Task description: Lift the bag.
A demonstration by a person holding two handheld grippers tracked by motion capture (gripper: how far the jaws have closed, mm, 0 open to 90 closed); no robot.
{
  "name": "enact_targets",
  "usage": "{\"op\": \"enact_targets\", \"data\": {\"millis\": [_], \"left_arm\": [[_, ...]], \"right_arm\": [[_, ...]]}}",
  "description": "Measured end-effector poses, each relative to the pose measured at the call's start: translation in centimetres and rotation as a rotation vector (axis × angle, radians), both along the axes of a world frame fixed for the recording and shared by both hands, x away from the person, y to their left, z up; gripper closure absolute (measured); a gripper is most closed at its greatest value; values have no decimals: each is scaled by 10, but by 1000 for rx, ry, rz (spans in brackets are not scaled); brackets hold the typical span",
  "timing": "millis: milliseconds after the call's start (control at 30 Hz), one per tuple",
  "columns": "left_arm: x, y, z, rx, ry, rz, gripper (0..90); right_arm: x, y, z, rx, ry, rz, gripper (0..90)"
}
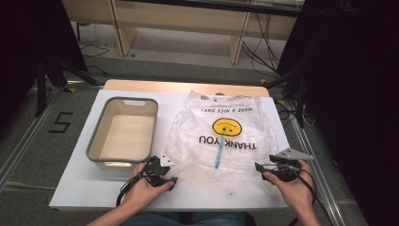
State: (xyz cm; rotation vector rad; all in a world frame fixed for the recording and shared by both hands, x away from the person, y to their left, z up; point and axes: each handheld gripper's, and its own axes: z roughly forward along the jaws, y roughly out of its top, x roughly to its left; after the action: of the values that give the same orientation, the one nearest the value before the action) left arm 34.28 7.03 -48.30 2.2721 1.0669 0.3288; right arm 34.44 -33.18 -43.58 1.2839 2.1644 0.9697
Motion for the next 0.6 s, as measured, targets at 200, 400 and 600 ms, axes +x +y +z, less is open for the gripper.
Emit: {"op": "enact_targets", "data": {"millis": [200, 400, 600], "left_arm": [[-1, -4, 1, 10, 5, -12, 634], [-1, -4, 2, 8, 18, -15, 727], [0, -4, 3, 10, 23, -22, 783]], "right_arm": [[-18, -12, -6, -19, 72, -18, 290], [-31, -12, -13, -34, 140, 23, 283], [-31, -10, -23, -95, 185, 49, 299]]}}
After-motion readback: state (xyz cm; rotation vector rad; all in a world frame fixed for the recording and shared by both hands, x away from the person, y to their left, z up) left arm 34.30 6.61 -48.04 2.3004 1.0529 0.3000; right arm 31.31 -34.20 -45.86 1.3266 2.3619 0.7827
